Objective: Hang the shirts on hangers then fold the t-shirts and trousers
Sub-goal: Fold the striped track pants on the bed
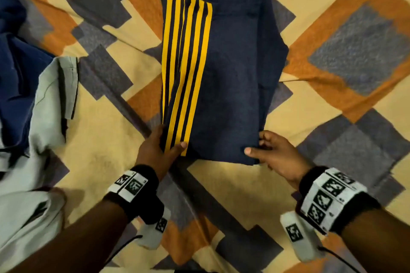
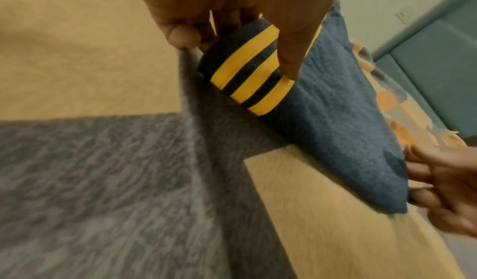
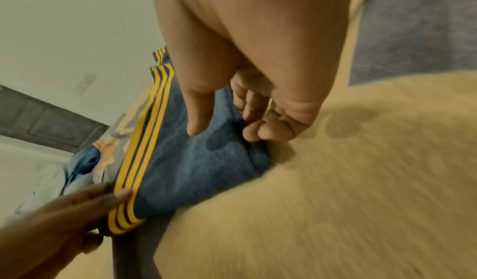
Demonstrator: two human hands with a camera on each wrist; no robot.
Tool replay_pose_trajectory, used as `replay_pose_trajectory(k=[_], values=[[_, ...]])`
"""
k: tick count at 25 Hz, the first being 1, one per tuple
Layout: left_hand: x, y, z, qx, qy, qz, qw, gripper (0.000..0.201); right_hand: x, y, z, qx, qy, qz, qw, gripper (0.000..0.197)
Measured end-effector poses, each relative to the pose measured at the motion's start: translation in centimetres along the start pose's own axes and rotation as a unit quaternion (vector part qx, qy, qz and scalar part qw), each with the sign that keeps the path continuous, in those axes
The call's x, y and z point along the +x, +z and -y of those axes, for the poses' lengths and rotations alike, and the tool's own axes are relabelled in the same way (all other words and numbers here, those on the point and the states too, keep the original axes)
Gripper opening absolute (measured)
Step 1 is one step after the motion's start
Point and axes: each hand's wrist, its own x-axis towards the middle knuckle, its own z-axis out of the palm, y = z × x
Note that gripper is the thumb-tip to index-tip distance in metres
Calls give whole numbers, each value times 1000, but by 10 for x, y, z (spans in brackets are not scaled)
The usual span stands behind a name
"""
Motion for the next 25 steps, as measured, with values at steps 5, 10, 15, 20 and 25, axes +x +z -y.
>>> replay_pose_trajectory(k=[5,10,15,20,25], values=[[7,-5,19,-53,-41,16,998,31,-5,4,-36,-21,-47,-4,999,35],[-60,7,26,-88,-44,107,989,11,-53,-13,-58,-106,-47,2,993,31],[-155,58,86,6,-78,266,961,20,-108,-40,-126,-245,69,105,961,24],[-184,72,138,31,-140,284,948,34,-112,-21,-197,-386,85,116,911,13],[-166,66,111,88,-65,247,963,39,-116,3,-184,-385,88,46,917,29]])
